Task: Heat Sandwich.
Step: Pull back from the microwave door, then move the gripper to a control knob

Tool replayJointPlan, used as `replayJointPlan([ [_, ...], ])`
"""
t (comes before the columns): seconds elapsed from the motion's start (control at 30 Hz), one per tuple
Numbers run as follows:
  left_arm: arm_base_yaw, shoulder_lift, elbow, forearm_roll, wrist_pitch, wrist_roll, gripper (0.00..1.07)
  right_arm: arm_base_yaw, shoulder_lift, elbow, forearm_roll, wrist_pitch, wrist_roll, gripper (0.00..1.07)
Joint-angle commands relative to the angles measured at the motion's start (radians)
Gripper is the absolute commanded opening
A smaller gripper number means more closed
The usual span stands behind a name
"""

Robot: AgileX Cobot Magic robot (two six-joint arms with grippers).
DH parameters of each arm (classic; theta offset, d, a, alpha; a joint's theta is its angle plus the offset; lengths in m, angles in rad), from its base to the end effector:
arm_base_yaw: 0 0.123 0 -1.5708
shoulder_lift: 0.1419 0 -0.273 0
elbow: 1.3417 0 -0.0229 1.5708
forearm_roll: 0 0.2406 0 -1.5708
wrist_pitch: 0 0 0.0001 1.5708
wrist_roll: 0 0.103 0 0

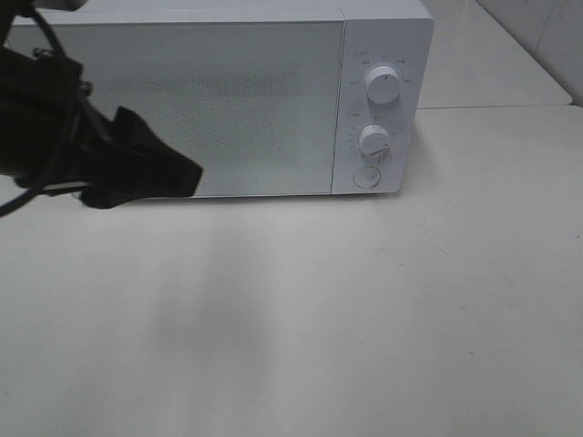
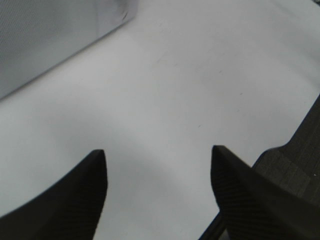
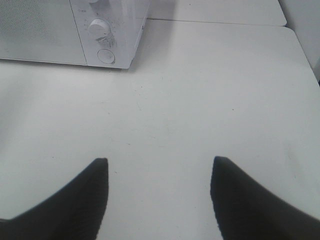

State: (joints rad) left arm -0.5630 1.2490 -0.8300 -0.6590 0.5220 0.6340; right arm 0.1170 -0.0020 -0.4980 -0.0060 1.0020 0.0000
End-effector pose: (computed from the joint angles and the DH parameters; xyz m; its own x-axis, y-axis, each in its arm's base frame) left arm 0.2007 -0.1639 0.2673 -0.5515 0.3962 -0.7341 0.7199 0.6707 -0.1788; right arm 0.0115 0.0008 0.2718 -0.3999 -0.0503 -0.9152 -0.1134 0.9935 -0.0050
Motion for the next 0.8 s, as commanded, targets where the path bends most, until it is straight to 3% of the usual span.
replayJointPlan([
  [0.03,0.107,-0.063,0.003,0.248,0.180,-0.289,0.66,-0.006,-0.029,0.002,-0.004,-0.005,0.006,0.60],
  [0.13,0.158,-0.122,0.003,0.367,0.258,-0.415,0.66,-0.006,-0.029,0.002,-0.004,-0.005,0.006,0.60],
  [0.17,0.158,-0.122,0.003,0.367,0.258,-0.415,0.66,-0.006,-0.029,0.002,-0.004,-0.005,0.006,0.60],
  [0.2,0.197,-0.168,0.003,0.424,0.321,-0.464,0.66,-0.006,-0.029,0.002,-0.004,-0.005,0.006,0.60],
  [0.23,0.222,-0.185,0.003,0.450,0.351,-0.472,0.66,-0.006,-0.029,0.002,-0.004,-0.005,0.006,0.60],
  [0.3,0.298,-0.239,0.003,0.504,0.450,-0.476,0.66,-0.006,-0.029,0.002,-0.004,-0.005,0.006,0.60],
  [0.4,0.350,-0.270,0.003,0.526,0.507,-0.472,0.66,-0.006,-0.029,0.002,-0.004,-0.005,0.006,0.60],
  [0.43,0.410,-0.293,0.003,0.540,0.565,-0.450,0.66,-0.006,-0.029,0.002,-0.004,-0.005,0.006,0.60],
  [0.47,0.410,-0.293,0.003,0.540,0.565,-0.450,0.66,-0.006,-0.029,0.002,-0.004,-0.005,0.006,0.60],
  [0.6,0.547,-0.362,0.013,0.524,0.641,-0.417,0.66,-0.006,-0.029,0.002,-0.004,-0.005,0.006,0.60],
  [0.8,0.613,-0.485,0.084,0.483,0.603,-0.430,0.66,-0.006,-0.029,0.002,-0.004,-0.005,0.006,0.60],
])
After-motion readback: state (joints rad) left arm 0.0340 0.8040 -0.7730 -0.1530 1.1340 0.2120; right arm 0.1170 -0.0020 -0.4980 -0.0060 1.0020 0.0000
